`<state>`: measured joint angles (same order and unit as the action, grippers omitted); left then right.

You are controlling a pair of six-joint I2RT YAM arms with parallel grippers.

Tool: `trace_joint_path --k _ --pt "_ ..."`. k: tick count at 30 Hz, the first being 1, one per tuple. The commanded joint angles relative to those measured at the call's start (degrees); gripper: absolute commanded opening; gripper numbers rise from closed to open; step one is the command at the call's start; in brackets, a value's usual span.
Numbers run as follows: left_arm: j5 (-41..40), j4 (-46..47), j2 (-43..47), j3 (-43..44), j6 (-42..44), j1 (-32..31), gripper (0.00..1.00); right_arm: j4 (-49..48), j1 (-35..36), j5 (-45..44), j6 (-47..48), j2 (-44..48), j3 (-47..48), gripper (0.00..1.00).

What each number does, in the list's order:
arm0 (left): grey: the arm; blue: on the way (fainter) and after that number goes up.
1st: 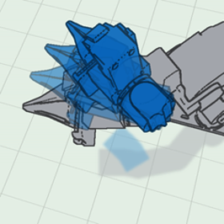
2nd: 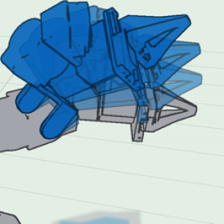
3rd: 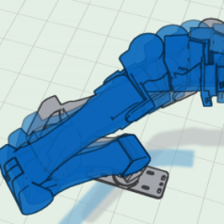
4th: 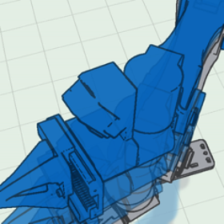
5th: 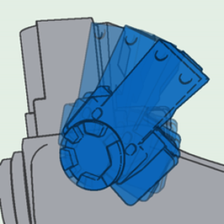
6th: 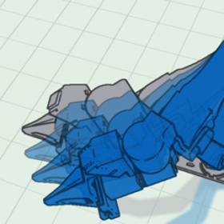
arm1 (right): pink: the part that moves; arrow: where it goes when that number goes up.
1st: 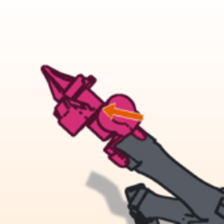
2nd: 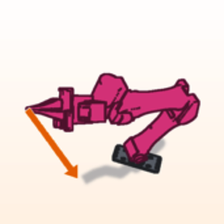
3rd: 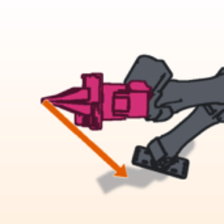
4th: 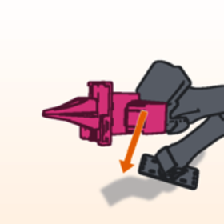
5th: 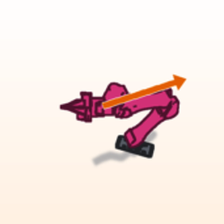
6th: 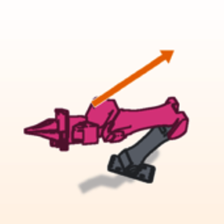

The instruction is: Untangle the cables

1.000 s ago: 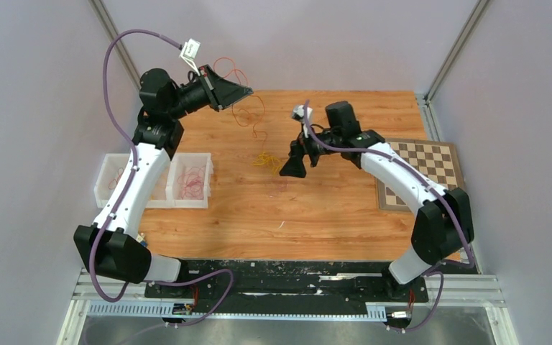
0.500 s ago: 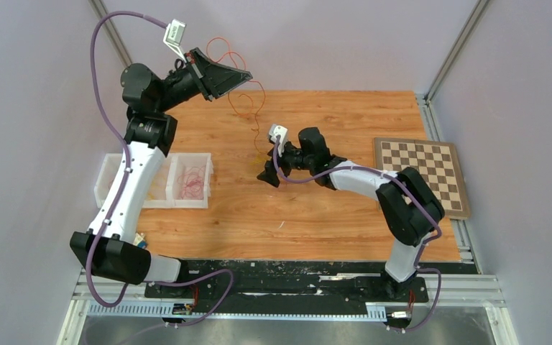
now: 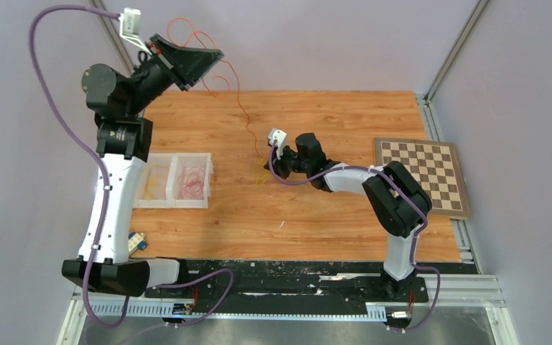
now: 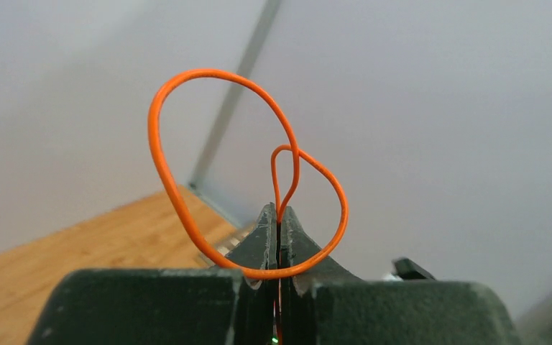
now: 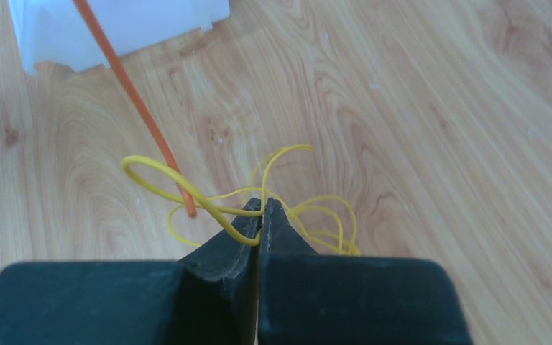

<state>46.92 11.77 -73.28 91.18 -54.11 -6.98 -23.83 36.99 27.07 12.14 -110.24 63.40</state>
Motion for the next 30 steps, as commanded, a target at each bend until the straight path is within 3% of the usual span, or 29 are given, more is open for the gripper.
trace_joint_path --k 1,8,11,18,24,27,30 --pt "-10.3 -8.5 0.5 9.5 11.6 4.3 0.0 4.0 -2.3 1.3 0.8 5.5 -3.6 0.0" --pt "-20.3 -27.8 -8.4 34.8 25.4 13.0 0.0 13.9 -6.5 4.0 -0.1 7.1 -4.7 0.0" --pt "-20.7 -33.3 -8.8 36.8 29.8 14.0 0.0 15.7 -6.8 4.3 0.4 8.2 -5.1 0.0" --pt "-23.6 -42.7 -1.4 21.9 43.5 16.8 0.0 22.0 -7.2 9.1 0.2 12.5 -2.1 0.0" --pt "-21.2 -43.8 1.9 9.7 47.5 26.5 0.0 33.2 -7.4 12.9 2.8 14.1 1.9 0.0" --pt "-15.2 -44.2 2.2 6.3 49.4 30.9 0.0 36.2 -7.5 12.9 3.7 14.6 2.5 0.0" --pt "-14.5 -44.0 2.8 4.2 52.8 33.4 0.0 37.7 -7.7 12.3 3.9 15.1 2.3 0.0"
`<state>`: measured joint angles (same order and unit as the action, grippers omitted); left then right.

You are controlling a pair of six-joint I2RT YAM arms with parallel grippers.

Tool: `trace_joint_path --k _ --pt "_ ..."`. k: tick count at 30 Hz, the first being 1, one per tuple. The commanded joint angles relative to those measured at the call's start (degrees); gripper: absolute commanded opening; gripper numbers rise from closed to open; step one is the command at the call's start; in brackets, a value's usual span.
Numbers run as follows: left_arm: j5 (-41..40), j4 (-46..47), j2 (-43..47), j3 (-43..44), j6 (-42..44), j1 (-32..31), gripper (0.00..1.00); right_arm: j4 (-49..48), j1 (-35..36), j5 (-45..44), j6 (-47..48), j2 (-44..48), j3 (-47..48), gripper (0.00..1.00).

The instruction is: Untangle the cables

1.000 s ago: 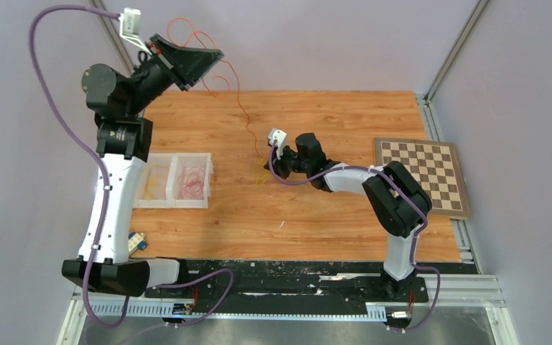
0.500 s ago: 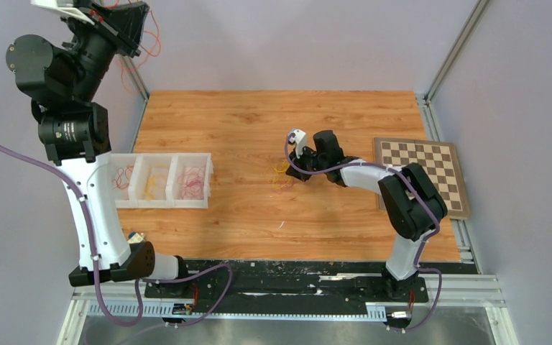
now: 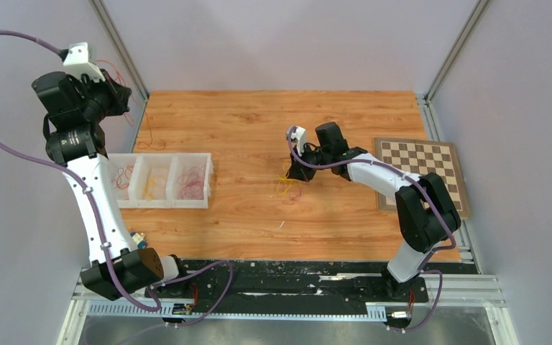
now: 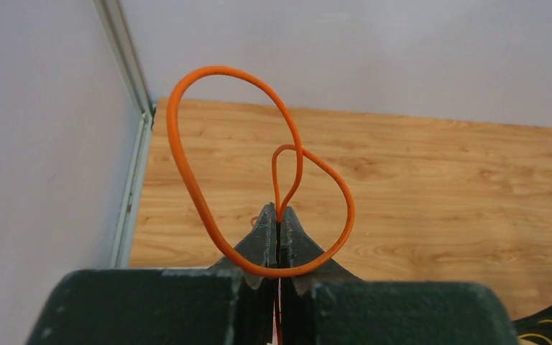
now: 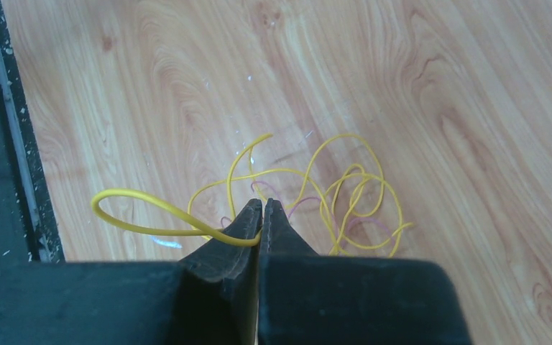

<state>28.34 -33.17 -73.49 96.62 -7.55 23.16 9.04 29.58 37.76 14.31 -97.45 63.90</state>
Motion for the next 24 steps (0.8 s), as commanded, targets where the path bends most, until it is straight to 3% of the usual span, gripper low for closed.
trace_joint_path --k 1,8,24 --pt "3.8 1.0 3.3 -2.0 6.7 4.5 0.0 5.3 -0.4 1.5 1.9 2.5 1.7 0.0" --pt "-0.8 1.3 2.1 -3.8 8.9 11.7 0.0 7.0 -0.7 1.3 1.9 2.4 1.9 0.0" --pt "4.5 16.1 2.2 -20.1 12.4 21.3 0.0 9.5 -0.7 1.6 1.9 -0.3 3.9 0.0"
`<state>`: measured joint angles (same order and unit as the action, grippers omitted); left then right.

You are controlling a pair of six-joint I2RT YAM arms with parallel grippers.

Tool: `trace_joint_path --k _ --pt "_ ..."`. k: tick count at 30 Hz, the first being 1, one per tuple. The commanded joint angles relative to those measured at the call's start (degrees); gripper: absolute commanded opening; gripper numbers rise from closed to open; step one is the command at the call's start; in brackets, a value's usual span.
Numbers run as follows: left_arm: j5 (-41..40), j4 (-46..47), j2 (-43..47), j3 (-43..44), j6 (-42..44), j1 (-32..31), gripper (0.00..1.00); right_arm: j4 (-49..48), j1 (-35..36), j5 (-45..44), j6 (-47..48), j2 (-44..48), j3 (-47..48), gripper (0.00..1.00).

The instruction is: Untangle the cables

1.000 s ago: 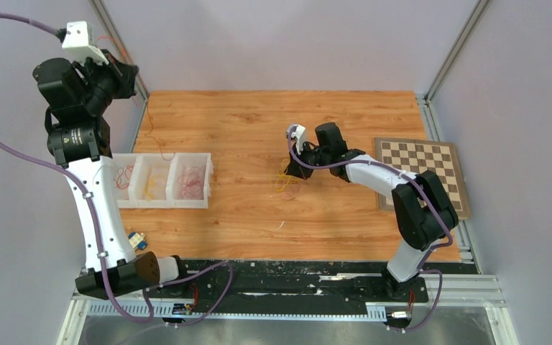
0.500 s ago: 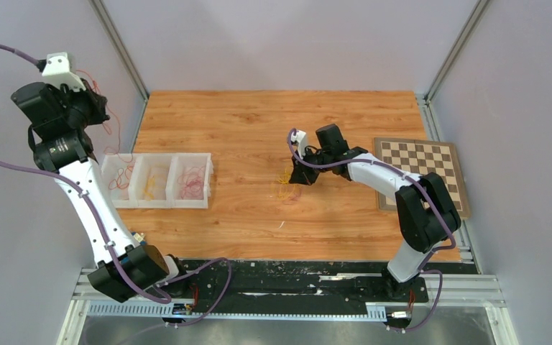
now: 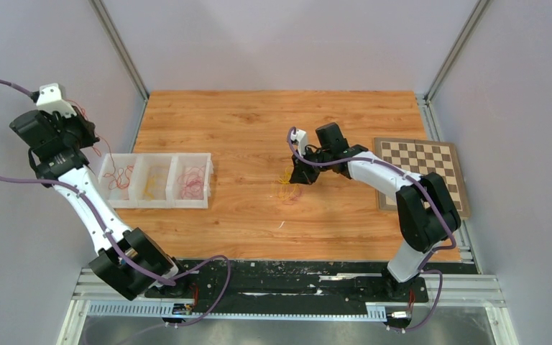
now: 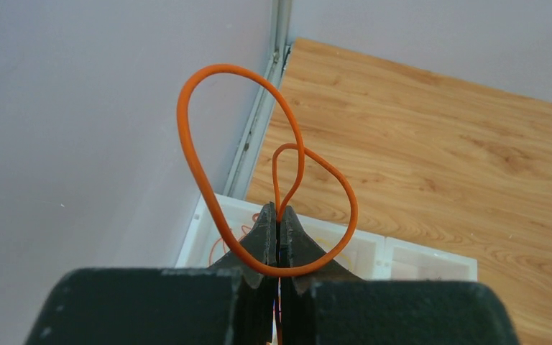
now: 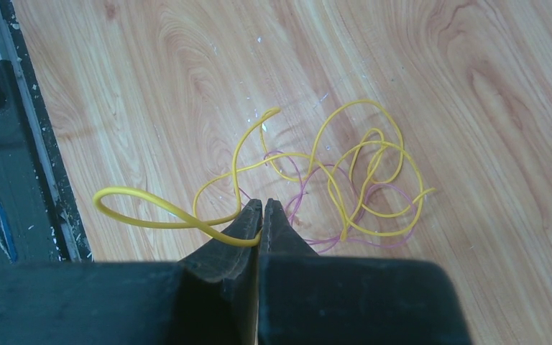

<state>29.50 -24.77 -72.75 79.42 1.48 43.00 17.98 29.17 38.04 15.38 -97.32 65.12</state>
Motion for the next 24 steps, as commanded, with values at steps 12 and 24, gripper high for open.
trace_joint_path --k 12,24 --pt "2.4 13.5 -1.0 -12.7 15.1 1.5 0.0 2.1 -0.2 1.3 1.0 -1.5 3.9 0.0" --pt "0.7 6.4 -15.1 -13.7 31.8 1.5 0.0 2.8 -0.3 1.7 0.9 -2.9 4.3 0.0"
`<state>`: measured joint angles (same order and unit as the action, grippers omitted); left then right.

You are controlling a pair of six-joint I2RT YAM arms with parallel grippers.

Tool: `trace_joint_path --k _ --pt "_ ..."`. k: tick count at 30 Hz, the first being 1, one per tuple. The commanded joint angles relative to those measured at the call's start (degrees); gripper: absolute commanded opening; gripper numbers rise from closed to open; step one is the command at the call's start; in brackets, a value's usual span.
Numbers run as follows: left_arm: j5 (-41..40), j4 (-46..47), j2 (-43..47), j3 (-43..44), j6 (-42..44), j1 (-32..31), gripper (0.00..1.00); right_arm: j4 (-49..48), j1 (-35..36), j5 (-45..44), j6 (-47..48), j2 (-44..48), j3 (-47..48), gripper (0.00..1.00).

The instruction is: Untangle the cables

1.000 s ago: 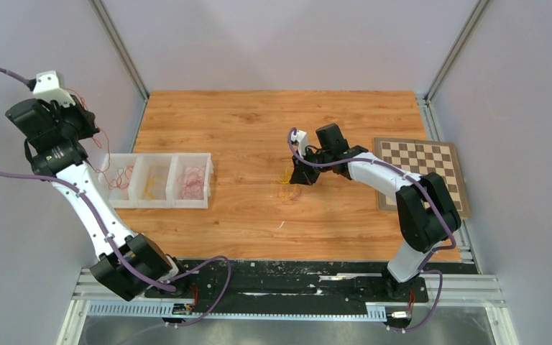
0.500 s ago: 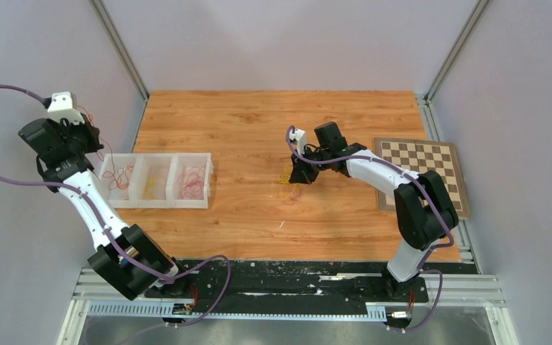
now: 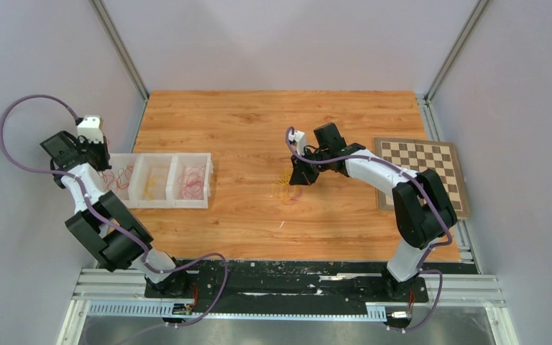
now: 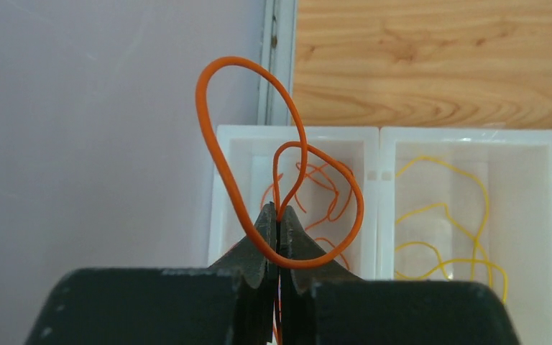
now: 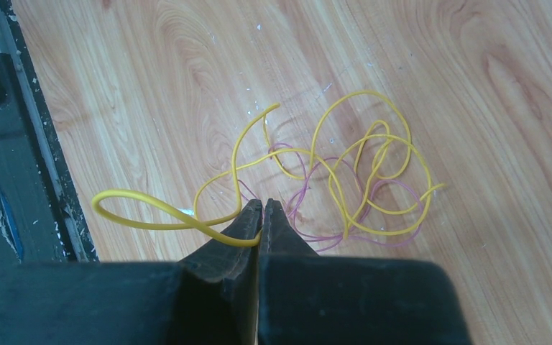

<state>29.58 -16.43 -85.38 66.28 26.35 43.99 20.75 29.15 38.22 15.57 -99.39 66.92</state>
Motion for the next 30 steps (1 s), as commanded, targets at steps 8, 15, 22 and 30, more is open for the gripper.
trace_joint_path --k 8,15,22,30 --pt "-1.3 -2.3 -8.0 -2.9 10.2 0.6 0.01 0.6 -0.2 1.5 1.1 -1.2 2.6 0.0" --pt "-2.2 -4.2 -6.6 -3.3 10.1 0.5 0.4 1.0 -0.2 1.6 1.1 -1.6 2.8 0.0" --pt "-1.8 -10.1 2.9 -1.7 8.5 -1.7 0.63 1.8 -0.3 1.8 1.5 -1.1 2.7 0.0" --pt "4.2 -20.7 12.5 2.2 7.9 -9.0 0.85 2.4 -1.6 3.2 1.0 2.0 4.3 0.0"
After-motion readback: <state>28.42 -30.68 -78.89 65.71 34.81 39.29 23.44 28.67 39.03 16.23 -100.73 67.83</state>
